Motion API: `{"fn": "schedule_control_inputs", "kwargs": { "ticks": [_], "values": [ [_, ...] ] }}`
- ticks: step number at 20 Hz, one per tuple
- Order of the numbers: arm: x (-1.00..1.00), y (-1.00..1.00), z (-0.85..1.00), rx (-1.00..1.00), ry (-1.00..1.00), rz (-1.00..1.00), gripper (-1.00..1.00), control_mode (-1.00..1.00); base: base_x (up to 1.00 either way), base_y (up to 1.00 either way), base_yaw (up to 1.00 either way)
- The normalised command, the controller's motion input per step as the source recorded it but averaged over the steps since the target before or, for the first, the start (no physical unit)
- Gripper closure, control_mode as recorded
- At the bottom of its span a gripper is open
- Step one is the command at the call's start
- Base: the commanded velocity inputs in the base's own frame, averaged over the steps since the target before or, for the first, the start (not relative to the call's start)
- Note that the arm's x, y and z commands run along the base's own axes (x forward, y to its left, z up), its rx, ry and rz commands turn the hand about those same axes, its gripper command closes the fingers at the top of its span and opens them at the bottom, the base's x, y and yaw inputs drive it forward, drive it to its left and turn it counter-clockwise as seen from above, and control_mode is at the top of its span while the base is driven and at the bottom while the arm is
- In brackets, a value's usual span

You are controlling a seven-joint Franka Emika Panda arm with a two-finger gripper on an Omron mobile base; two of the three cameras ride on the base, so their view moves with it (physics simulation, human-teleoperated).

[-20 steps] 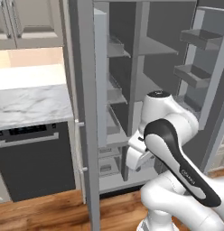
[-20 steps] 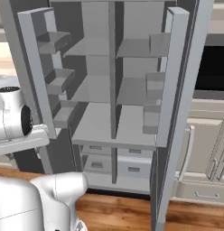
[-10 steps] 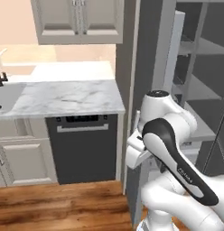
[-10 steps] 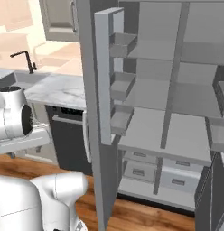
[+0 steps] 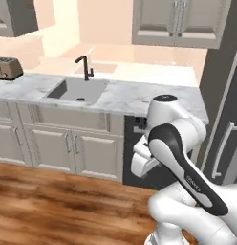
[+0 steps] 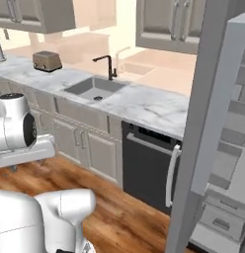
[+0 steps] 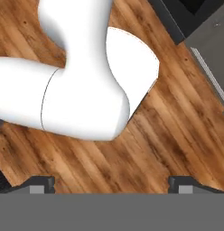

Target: Place one of the steaks on the plate and the other in the bowl. Then place the bowl in the fridge.

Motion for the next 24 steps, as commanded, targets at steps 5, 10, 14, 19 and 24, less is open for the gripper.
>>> {"fn": "schedule_control_inputs", "kwargs": {
  "ticks": [5,10,14,19,24],
  "values": [
    [0.00,0.00,0.00,0.00,0.00,0.00,-1.00,1.00,0.24,0.16,0.88],
    [0.00,0.00,0.00,0.00,0.00,0.00,-1.00,1.00,0.22,0.37,0.93],
    [0.00,0.00,0.00,0.00,0.00,0.00,-1.00,1.00,0.38,0.45,0.85],
    [0.00,0.00,0.00,0.00,0.00,0.00,-1.00,1.00,0.66,0.19,0.82],
    [0.00,0.00,0.00,0.00,0.00,0.00,-1.00,1.00,0.58,0.35,0.81]
  ]
}}
